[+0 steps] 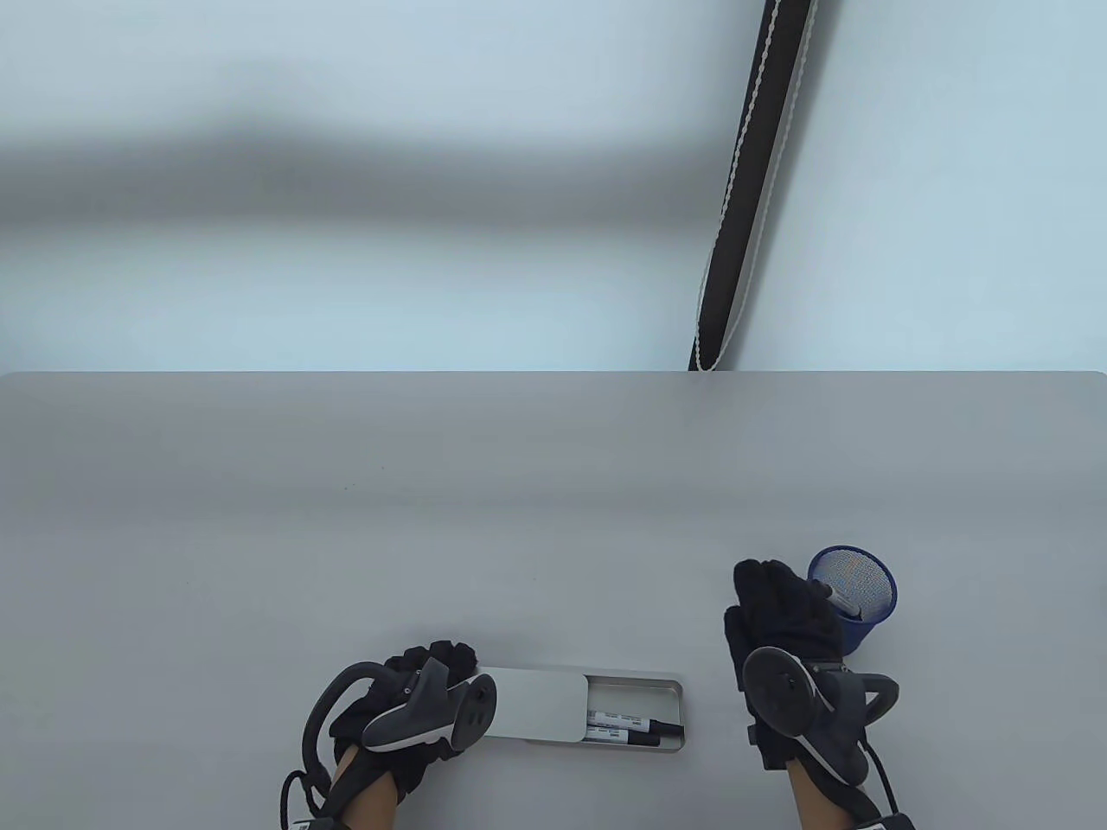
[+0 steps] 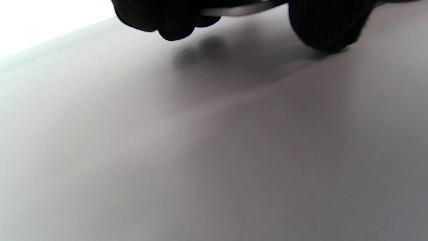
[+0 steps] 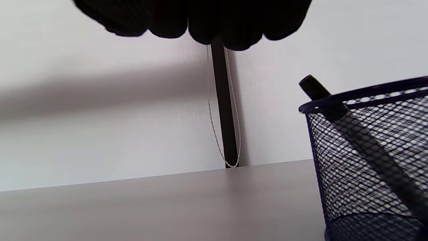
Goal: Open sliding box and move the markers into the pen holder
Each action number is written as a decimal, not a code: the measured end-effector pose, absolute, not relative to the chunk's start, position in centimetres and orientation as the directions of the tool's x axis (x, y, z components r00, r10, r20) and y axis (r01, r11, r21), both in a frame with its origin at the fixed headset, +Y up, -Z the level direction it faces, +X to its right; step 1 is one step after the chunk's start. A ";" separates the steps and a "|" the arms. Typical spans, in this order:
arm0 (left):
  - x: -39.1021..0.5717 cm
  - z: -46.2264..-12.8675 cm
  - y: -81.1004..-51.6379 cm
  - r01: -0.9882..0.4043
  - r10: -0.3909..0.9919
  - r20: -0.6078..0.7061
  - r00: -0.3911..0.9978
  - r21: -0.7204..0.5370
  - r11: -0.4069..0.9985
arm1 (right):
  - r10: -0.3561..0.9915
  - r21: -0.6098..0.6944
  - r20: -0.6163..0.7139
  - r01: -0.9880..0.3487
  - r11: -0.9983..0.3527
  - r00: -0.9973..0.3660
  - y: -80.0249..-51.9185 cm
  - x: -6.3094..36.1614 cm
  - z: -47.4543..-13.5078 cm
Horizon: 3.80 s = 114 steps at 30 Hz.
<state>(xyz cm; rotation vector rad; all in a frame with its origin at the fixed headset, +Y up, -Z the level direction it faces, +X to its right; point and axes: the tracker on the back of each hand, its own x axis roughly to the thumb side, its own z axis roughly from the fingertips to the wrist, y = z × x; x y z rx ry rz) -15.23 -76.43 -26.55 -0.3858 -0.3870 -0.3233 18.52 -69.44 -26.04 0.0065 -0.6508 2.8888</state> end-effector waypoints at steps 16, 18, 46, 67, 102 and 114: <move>-15.1 -26.4 -76.4 0.379 -0.227 0.440 0.869 -0.297 0.877 | 0.069 0.000 0.255 -0.071 -0.997 -0.964 -73.7 13.2 -26.9; -15.1 -26.4 -76.4 0.380 -0.227 0.440 0.869 -0.297 0.876 | 0.053 0.020 0.266 -0.049 -0.999 -0.963 -74.1 12.9 -26.9; -14.7 -26.3 -76.5 0.391 -0.241 0.445 0.863 -0.284 0.876 | -0.231 0.072 0.273 0.259 -0.963 -0.934 -76.7 10.9 -27.1; -14.5 -26.3 -76.4 0.408 -0.262 0.446 0.856 -0.270 0.872 | -0.378 -0.092 0.342 0.369 -0.925 -0.861 -77.0 10.2 -27.0; -14.4 -26.2 -76.3 0.412 -0.274 0.439 0.856 -0.261 0.873 | -0.243 -0.096 0.379 0.223 -0.970 -0.893 -77.2 11.5 -27.0; -14.5 -26.2 -76.2 0.411 -0.271 0.436 0.858 -0.266 0.872 | 0.004 0.014 0.296 0.000 -1.000 -0.955 -76.7 14.0 -27.6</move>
